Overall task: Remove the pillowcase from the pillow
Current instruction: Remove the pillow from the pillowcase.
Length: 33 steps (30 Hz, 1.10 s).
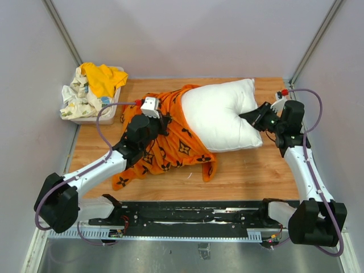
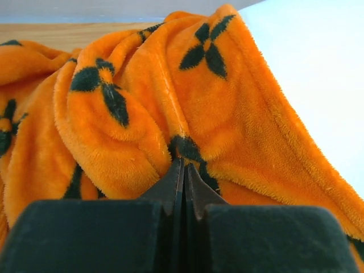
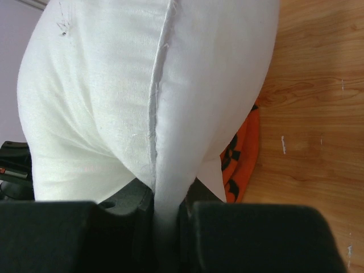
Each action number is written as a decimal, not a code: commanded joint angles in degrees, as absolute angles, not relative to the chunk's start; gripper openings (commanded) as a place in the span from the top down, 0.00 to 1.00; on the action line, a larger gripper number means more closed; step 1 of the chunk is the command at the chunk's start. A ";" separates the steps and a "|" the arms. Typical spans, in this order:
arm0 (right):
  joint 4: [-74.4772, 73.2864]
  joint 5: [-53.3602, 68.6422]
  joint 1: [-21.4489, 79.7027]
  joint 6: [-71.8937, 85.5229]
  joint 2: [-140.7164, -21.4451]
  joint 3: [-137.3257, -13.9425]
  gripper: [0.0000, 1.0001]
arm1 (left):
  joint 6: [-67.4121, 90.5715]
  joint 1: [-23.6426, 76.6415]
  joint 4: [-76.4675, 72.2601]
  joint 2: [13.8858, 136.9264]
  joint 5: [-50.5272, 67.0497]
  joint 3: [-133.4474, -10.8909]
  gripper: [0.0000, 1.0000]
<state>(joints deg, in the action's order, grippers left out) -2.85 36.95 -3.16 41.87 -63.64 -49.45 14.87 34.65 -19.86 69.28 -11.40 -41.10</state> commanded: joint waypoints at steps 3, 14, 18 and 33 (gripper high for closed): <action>1.13 39.34 -6.55 42.81 -59.88 -50.70 0.99 | 16.18 31.71 -11.42 69.22 -20.97 -42.92 1.00; 2.71 40.16 -13.32 48.18 -57.71 -51.43 0.99 | 20.29 17.24 -5.56 63.23 -18.66 -42.35 1.00; 2.56 39.98 -13.56 48.16 -57.49 -51.46 0.99 | 18.92 17.06 -3.61 63.26 -20.85 -43.27 0.98; -0.46 33.24 -1.31 43.35 -59.12 -55.00 0.99 | -3.32 46.06 -6.40 57.21 -13.00 -49.66 0.01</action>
<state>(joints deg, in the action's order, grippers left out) -3.97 37.19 -6.57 46.72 -58.89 -50.11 8.80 33.28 -3.38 57.58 -2.72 -46.17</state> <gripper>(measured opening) 0.125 0.993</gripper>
